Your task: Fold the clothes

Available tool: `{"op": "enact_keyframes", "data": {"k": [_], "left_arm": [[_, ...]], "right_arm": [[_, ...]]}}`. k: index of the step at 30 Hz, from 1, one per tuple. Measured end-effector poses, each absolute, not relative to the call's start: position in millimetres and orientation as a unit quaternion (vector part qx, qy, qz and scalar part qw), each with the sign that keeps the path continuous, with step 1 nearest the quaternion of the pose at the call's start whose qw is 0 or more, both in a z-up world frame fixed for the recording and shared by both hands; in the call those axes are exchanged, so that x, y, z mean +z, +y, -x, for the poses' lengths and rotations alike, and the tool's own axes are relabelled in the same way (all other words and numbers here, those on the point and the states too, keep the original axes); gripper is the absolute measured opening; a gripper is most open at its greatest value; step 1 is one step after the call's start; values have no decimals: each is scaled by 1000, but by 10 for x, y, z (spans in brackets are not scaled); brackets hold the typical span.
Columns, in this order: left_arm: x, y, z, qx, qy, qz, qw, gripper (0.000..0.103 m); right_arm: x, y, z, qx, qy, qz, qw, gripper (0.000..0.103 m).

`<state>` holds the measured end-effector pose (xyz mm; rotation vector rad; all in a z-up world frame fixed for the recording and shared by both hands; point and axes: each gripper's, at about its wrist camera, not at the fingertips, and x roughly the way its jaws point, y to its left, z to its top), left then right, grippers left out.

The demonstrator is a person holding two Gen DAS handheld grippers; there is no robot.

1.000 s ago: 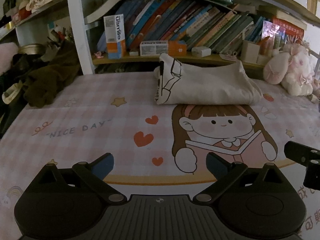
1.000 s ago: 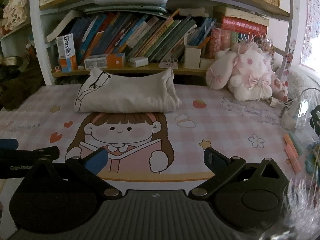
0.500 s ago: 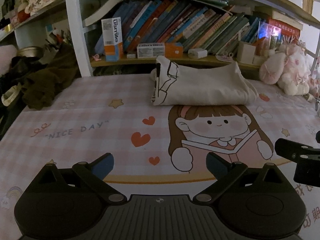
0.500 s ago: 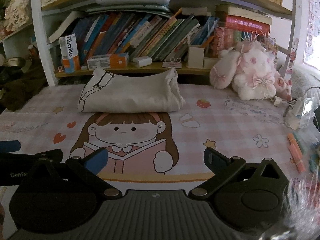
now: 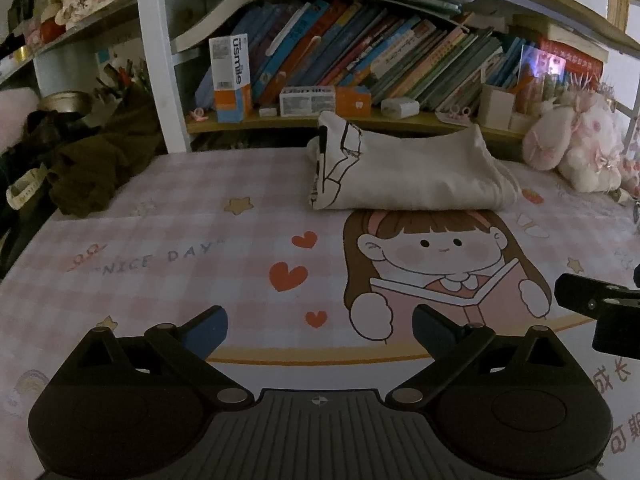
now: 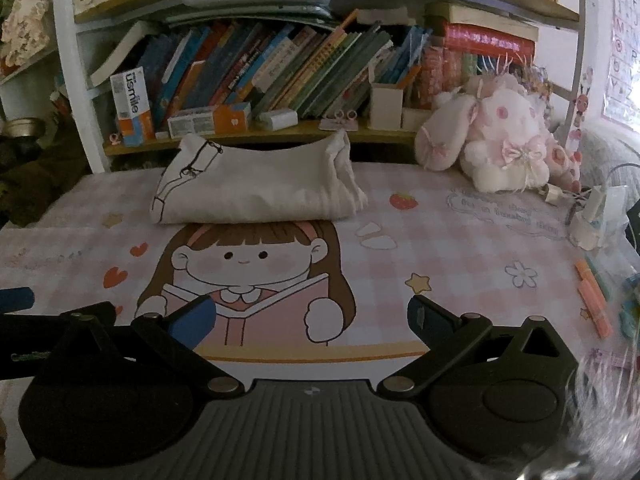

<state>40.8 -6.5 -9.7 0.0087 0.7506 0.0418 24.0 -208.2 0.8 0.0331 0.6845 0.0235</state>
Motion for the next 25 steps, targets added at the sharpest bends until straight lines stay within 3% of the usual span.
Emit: {"op": "enact_keyframes", "data": {"k": [25], "left_arm": [[-134, -99, -478, -2, 368, -2, 930, 102]], "right_arm": [[-117, -2089, -274, 7, 360, -17, 933, 103]]}}
